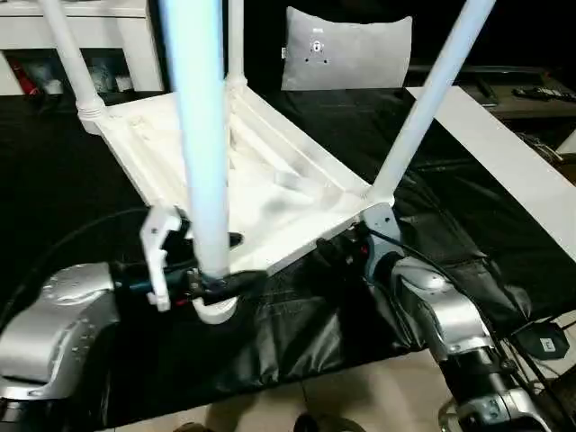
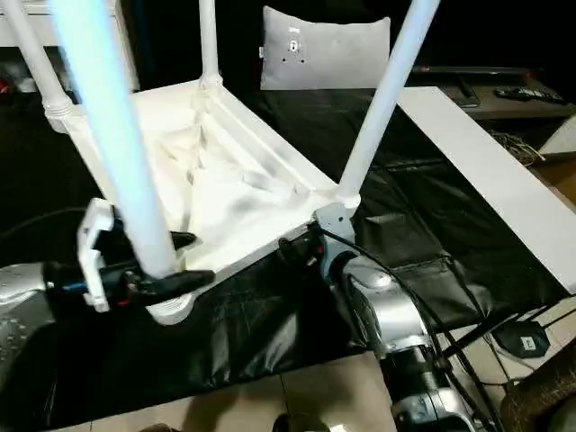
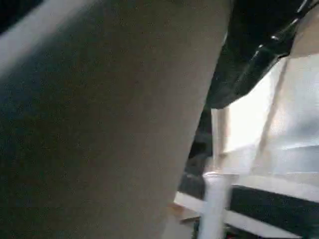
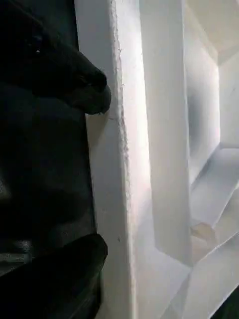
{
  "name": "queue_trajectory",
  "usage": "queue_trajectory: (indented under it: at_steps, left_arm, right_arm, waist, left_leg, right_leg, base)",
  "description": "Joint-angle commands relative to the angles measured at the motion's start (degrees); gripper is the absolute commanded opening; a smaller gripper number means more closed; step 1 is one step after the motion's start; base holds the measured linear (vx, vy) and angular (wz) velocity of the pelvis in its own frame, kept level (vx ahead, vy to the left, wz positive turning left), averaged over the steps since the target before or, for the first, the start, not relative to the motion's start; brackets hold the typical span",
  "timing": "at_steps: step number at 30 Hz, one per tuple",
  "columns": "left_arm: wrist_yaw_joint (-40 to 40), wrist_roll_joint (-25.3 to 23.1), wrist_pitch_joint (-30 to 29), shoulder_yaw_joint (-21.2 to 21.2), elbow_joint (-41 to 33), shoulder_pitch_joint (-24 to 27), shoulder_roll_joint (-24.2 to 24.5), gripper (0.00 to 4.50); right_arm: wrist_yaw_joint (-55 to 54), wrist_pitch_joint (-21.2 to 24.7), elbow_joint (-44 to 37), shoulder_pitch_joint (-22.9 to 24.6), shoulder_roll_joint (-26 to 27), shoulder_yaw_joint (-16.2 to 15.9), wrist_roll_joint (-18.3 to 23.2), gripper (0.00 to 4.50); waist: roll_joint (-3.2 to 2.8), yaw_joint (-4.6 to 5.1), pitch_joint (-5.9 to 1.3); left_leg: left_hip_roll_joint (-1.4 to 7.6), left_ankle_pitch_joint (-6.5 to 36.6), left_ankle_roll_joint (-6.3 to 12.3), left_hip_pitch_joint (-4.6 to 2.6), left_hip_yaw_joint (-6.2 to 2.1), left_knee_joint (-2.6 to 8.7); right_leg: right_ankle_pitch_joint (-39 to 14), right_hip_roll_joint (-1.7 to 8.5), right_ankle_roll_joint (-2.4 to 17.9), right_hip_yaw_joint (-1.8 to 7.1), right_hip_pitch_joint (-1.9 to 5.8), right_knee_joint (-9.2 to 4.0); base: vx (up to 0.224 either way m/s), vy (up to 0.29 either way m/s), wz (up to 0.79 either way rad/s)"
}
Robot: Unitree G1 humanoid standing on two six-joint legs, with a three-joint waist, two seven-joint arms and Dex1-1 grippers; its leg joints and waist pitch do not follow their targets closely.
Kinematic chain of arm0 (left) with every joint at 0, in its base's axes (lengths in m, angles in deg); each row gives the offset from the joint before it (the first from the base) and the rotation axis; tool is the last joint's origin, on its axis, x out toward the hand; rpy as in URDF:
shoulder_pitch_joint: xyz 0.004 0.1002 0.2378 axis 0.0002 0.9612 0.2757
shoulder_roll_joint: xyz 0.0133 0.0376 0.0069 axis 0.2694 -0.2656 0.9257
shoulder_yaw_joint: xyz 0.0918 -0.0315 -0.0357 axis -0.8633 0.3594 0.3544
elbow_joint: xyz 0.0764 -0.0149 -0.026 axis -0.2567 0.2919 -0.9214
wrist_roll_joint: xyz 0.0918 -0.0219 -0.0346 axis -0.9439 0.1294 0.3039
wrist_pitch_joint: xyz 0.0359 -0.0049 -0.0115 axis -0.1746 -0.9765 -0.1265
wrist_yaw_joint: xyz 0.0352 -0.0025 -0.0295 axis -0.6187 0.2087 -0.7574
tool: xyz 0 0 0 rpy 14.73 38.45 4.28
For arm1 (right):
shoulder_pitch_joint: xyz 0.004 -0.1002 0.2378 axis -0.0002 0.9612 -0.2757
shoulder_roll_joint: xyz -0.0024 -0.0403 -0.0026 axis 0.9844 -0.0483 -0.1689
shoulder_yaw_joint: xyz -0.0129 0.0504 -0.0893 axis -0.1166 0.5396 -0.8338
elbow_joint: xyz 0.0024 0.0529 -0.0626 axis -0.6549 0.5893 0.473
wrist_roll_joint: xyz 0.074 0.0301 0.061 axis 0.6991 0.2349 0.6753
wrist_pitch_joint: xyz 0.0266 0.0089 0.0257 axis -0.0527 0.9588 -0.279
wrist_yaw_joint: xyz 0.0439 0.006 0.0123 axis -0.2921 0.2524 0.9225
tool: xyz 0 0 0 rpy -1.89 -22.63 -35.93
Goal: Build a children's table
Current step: Rotate table base
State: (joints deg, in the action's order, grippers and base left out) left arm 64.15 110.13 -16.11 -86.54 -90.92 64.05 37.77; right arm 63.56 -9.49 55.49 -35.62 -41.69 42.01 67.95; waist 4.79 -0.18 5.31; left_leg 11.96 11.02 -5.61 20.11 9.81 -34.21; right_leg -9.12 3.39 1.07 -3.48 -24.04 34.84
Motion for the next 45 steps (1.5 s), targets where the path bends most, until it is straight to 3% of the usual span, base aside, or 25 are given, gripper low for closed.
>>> queue_trajectory:
  at_steps: [1, 6, 9, 10, 17, 18, 22, 26, 28, 31, 37, 41, 45]
  left_arm:
    - [1.5, 2.3, -1.3, -4.8, -3.8, -1.0, -0.9, 4.48]
    - [1.2, 2.1, -0.5, -9.9, -5.2, -2.0, -4.1, 4.48]
    - [0.7, 2.2, -0.6, -11.0, -5.2, -2.7, -5.4, 4.48]
    - [0.1, 1.8, -0.3, -13.2, -5.2, -3.9, -7.5, 4.48]
    - [-1.9, 0.1, 1.4, -17.3, -2.5, -8.1, -13.0, 4.48]
    - [-2.0, 0.0, 1.5, -17.5, -2.4, -8.3, -13.3, 4.48]
    - [-3.3, -1.3, 3.4, -18.0, 0.0, -10.1, -15.4, 4.48]
    - [-3.5, -2.0, 4.7, -18.5, 1.4, -11.0, -16.1, 4.48]
    - [-4.1, -2.6, 5.4, -18.7, 2.1, -11.4, -16.6, 4.48]
    - [-8.1, -7.1, 9.9, -18.0, 6.9, -13.4, -17.4, 4.48]
    - [-10.1, -9.9, 12.3, -16.1, 10.4, -14.2, -14.4, 4.48]
    - [-6.2, -8.8, 11.1, -15.5, 8.8, -12.4, -10.4, 4.48]
    - [1.5, -6.7, 11.1, -15.9, 7.9, -10.6, -4.7, 4.48]
  right_arm:
    - [-0.3, -1.9, 1.9, -1.5, 0.9, 0.0, -0.3, 4.5]
    - [-0.6, -4.3, 4.5, -3.4, 2.7, 0.0, -0.5, 4.5]
    - [-0.9, -4.8, 5.1, -3.9, 3.2, 0.1, -0.6, 4.5]
    - [-0.9, -5.9, 6.2, -4.4, 4.0, -0.1, -0.8, 4.5]
    - [-0.3, -7.4, 7.8, -4.8, 5.3, -0.3, -1.4, 4.5]
    - [-0.2, -7.5, 7.8, -4.8, 5.4, -0.4, -1.5, 4.5]
    - [-0.4, -8.4, 8.8, -5.1, 5.7, -0.3, -1.7, 4.5]
    - [-0.2, -9.0, 9.4, -5.3, 5.9, 0.1, -1.8, 4.5]
    - [-0.4, -9.3, 9.7, -5.4, 5.9, 0.2, -2.1, 4.5]
    - [-1.7, -9.5, 9.8, -5.7, 5.0, 1.5, -2.4, 4.5]
    - [0.3, -8.9, 5.4, -3.2, 1.0, 3.8, -1.1, 4.5]
    - [5.3, -7.9, -1.2, 0.3, -3.3, 4.1, 0.0, 4.5]
    - [13.3, -6.0, -8.3, 4.3, -8.1, 3.3, 2.4, 4.5]
  waist:
    - [-1.03, -0.03, -3.87]
    - [-1.07, 0.59, -3.98]
    - [-1.04, 1.02, -4.16]
    - [-1.17, 1.08, -4.13]
    - [-0.97, 1.02, -4.15]
    - [-1.19, 1.0, -4.05]
    - [-1.0, 1.06, -4.03]
    - [-1.41, 0.98, -4.04]
    - [-1.31, 1.01, -4.07]
    - [-1.26, 0.97, -4.09]
    - [-1.28, 0.76, -4.09]
    - [-1.24, 0.42, -3.81]
    - [-1.31, 0.44, -3.84]
  left_leg:
    - [0.77, 13.1, -1.05, -0.07, 0.14, 4.1]
    - [0.63, 12.9, -1.09, 0.37, 0.01, 3.94]
    - [0.62, 11.9, -0.91, 0.57, -0.01, 3.88]
    - [0.63, 11.6, -0.73, 0.56, 0.0, 3.87]
    - [0.68, 11.6, -0.14, 0.36, 0.21, 3.65]
    - [0.64, 11.6, -0.16, 0.47, 0.18, 3.7]
    - [0.62, 12.1, 0.05, 0.55, 0.14, 3.67]
    - [0.61, 12.7, 0.0, 0.43, 0.06, 3.67]
    - [0.62, 12.4, 0.09, 0.48, 0.09, 3.66]
    - [0.5, 12.3, 0.45, 0.49, 0.1, 3.65]
    - [0.68, 12.4, 0.61, 0.39, 0.05, 3.66]
    - [0.53, 13.9, 0.94, 0.22, 0.06, 3.7]
    - [0.52, 14.0, 1.6, 0.34, -0.05, 3.76]
  right_leg:
    - [-20.2, 3.22, 8.3, 2.85, 2.79, -4.09]
    - [-21.5, 3.18, 7.2, 2.79, 2.96, -4.29]
    - [-18.8, 3.02, 7.9, 2.77, 3.17, -3.97]
    - [-17.9, 3.01, 8.2, 2.78, 3.14, -3.9]
    - [-17.4, 2.95, 8.6, 2.81, 3.02, -4.04]
    - [-16.9, 2.9, 8.8, 2.78, 3.08, -4.03]
    - [-17.7, 2.95, 8.5, 2.69, 3.17, -4.15]
    - [-18.8, 2.93, 8.2, 2.62, 3.13, -4.28]
    - [-18.0, 2.89, 8.5, 2.63, 3.16, -4.26]
    - [-17.6, 2.76, 8.4, 2.57, 3.23, -4.39]
    - [-17.9, 2.95, 8.4, 2.58, 3.26, -4.24]
    - [-22.8, 2.86, 6.1, 2.48, 3.17, -4.8]
    - [-24.6, 2.86, 5.7, 2.47, 3.03, -5.01]
  base:
    - [0.0, 0.0, 0.0]
    - [0.0, 0.0, 0.0]
    - [0.0, 0.0, 0.0]
    - [0.0, 0.0, 0.0]
    - [0.0, 0.0, 0.0]
    - [0.0, 0.0, 0.0]
    - [0.0, 0.0, 0.0]
    - [0.0, 0.0, 0.0]
    - [0.0, 0.0, 0.0]
    - [0.0, 0.0, 0.0]
    - [0.0, 0.0, 0.0]
    - [0.0, 0.0, 0.0]
    - [0.0, 0.0, 0.0]
